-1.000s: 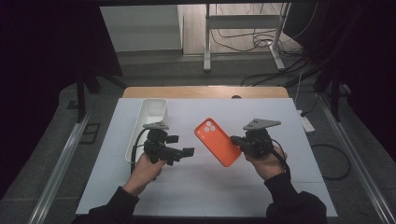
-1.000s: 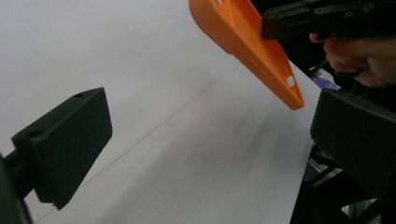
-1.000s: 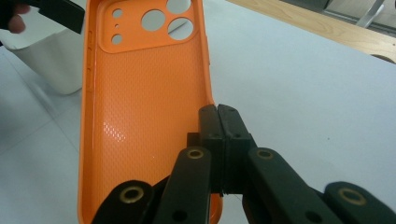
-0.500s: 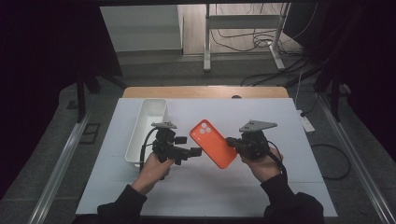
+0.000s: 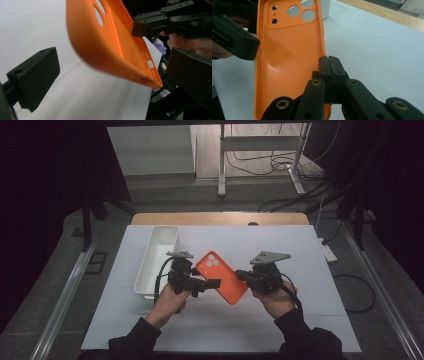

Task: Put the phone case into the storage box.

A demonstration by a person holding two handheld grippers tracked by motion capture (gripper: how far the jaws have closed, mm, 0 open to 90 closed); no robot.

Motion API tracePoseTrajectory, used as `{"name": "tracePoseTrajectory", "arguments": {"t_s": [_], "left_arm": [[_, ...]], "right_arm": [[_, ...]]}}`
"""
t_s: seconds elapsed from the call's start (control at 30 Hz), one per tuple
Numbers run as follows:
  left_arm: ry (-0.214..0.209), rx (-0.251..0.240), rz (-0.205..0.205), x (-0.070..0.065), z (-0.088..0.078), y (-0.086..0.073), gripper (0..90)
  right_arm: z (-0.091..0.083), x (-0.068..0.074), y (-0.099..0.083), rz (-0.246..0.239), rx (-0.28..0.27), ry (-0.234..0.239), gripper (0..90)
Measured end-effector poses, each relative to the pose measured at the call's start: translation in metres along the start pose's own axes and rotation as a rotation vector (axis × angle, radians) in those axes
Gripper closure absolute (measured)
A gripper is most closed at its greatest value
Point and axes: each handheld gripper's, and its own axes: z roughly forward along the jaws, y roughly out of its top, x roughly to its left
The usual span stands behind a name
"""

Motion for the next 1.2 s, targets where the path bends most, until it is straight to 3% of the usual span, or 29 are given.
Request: {"name": "tracePoseTrajectory", "arguments": {"t_s": [0.5,0.67,0.77,1.0,1.2], "left_arm": [[-0.033,0.016,-0.029,0.002,0.002,-0.001,0.8],[-0.029,0.029,-0.036,0.003,0.002,-0.002,6.5],[-0.044,0.026,-0.051,0.003,0.0,-0.003,19.3],[-0.139,0.043,-0.096,0.005,-0.002,-0.003,51.4],[-0.186,0.057,-0.125,0.006,0.0,-0.004,71.5]], "right_arm": [[0.005,0.013,0.001,-0.02,-0.005,0.027,89.2],[0.006,0.015,0.0,-0.026,-0.004,0.027,89.2],[0.006,0.015,0.0,-0.027,-0.005,0.026,89.2],[0.005,0.015,0.0,-0.026,-0.01,0.018,89.2],[0.006,0.015,-0.001,-0.027,-0.015,0.018,89.2]]}}
